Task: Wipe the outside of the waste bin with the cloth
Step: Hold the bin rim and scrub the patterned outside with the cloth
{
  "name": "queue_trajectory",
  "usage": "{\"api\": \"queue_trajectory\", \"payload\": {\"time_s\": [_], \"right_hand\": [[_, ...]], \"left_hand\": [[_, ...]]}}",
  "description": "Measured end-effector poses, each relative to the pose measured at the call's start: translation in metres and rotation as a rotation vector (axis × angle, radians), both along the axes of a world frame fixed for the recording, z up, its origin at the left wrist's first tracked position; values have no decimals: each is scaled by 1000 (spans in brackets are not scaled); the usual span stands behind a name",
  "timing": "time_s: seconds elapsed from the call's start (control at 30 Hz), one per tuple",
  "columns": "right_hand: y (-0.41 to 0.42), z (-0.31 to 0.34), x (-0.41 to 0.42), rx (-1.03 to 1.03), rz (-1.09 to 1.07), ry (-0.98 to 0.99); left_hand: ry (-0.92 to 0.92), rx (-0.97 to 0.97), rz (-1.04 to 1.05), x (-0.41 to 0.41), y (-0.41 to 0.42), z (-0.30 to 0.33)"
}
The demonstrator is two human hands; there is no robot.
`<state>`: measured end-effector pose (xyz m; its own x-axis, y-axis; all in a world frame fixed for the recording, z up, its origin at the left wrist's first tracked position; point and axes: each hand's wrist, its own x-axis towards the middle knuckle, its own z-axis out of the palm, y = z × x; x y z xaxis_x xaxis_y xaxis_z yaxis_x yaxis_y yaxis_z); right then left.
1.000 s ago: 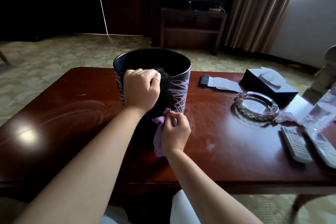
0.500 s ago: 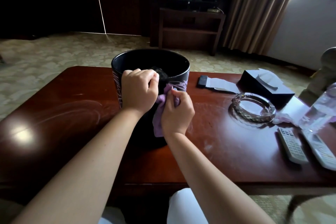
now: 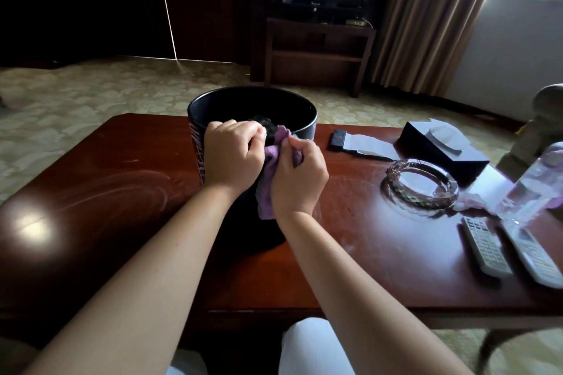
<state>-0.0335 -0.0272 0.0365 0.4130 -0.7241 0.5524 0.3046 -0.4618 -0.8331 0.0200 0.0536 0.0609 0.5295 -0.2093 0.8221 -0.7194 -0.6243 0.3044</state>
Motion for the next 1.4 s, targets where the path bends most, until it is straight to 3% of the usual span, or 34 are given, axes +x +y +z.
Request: {"api": "queue_trajectory", "payload": {"time_s": [0.23, 0.53, 0.67, 0.77, 0.9, 1.07, 1.27, 1.4], "right_hand": [[8, -27, -10, -17, 57, 135], [6, 13, -9, -157, 65, 69], [9, 10, -10, -268, 79, 92], [-3, 18, -9, -154, 30, 91], [-11, 17, -11, -271, 90, 136], [-1, 3, -9, -73, -33, 98], [13, -49, -12, 208, -12, 242], [3, -26, -9, 225, -31, 173]], "left_hand": [[16, -97, -61, -4, 6, 4], [76, -235, -178, 0, 13, 8], [98, -230, -167, 0, 12, 8], [90, -196, -144, 2, 11, 7], [83, -179, -97, 1, 9, 7], [54, -120, 12, 2, 5, 7], [-5, -8, 95, 8, 1, 4], [-101, 70, 112, 10, -1, -1]]}}
